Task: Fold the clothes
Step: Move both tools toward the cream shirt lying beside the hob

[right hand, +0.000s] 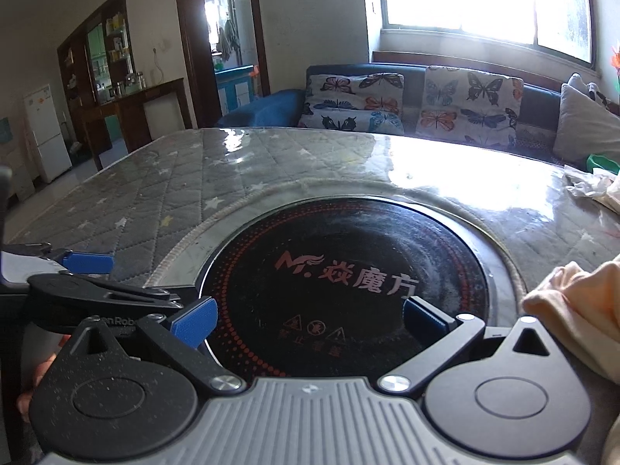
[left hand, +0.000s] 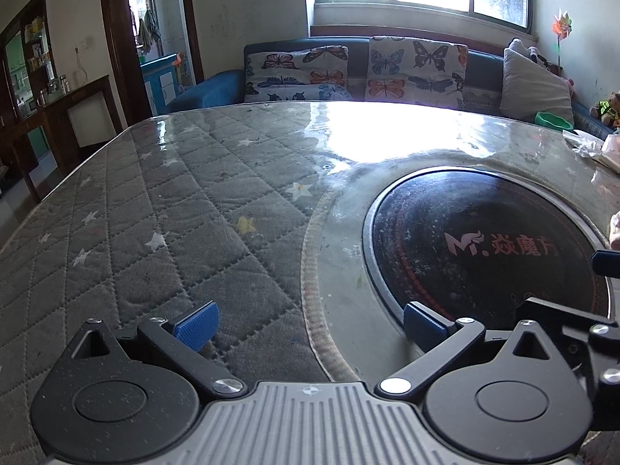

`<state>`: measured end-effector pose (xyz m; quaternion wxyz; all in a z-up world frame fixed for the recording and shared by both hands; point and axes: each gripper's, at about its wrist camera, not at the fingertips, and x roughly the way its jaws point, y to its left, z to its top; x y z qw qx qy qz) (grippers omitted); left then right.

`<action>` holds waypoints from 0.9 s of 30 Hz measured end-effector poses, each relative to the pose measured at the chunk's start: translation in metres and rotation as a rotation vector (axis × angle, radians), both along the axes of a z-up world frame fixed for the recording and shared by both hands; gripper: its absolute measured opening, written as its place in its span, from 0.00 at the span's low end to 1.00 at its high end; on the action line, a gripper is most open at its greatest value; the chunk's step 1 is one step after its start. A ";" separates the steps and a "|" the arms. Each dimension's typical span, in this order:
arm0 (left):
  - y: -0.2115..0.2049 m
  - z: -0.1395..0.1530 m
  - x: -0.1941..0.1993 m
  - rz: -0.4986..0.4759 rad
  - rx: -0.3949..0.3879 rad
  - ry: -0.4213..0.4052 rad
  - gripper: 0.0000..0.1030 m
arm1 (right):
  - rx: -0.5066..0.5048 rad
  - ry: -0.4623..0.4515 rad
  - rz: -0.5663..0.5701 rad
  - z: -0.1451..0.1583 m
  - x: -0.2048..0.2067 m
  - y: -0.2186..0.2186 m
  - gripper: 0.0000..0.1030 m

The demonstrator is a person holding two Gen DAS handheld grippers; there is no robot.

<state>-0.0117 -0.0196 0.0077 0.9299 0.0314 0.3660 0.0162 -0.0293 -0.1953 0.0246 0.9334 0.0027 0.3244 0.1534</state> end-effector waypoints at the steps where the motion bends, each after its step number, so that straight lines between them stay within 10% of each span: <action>1: -0.001 0.001 -0.001 -0.004 0.001 0.003 1.00 | 0.004 -0.001 -0.002 0.002 -0.003 -0.003 1.00; 27: -0.068 0.030 -0.036 -0.166 -0.035 0.013 1.00 | 0.006 -0.060 -0.074 0.034 -0.096 -0.080 1.00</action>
